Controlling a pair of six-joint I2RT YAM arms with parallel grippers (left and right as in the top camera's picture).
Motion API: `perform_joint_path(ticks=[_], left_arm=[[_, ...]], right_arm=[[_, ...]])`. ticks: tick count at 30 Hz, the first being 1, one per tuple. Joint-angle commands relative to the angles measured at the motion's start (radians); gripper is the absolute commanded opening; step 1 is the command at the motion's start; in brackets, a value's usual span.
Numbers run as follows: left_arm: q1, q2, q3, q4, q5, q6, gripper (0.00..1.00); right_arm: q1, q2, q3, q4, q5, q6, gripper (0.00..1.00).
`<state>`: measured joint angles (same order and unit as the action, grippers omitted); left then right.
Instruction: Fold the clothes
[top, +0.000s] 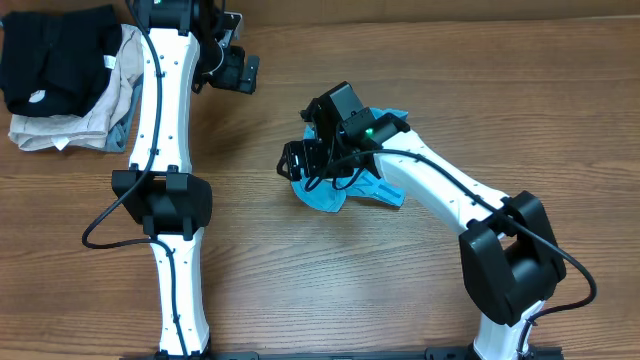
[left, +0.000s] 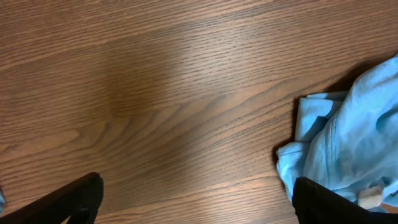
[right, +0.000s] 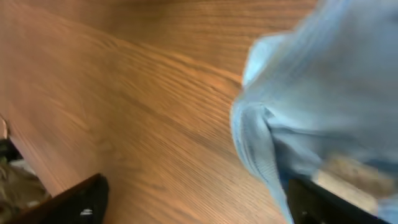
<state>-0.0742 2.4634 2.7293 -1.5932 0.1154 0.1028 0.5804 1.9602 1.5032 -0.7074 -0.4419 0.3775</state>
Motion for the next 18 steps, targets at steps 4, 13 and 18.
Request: perform_joint_path(ticks=[4,13,18], left_arm=[[0.001,-0.002,0.022,0.000,0.009,-0.014,0.99],[0.001,-0.002,0.022,0.006,0.016,-0.014,0.99],[0.001,-0.002,0.022,0.006,0.016,-0.014,1.00]], right_arm=[[-0.126,-0.121,0.187,-0.268,0.177,0.021,0.99],[-0.232,-0.102,0.106,-0.342,0.221,0.025,0.70],[-0.216,-0.101,-0.006,-0.220,0.231,0.100,0.67]])
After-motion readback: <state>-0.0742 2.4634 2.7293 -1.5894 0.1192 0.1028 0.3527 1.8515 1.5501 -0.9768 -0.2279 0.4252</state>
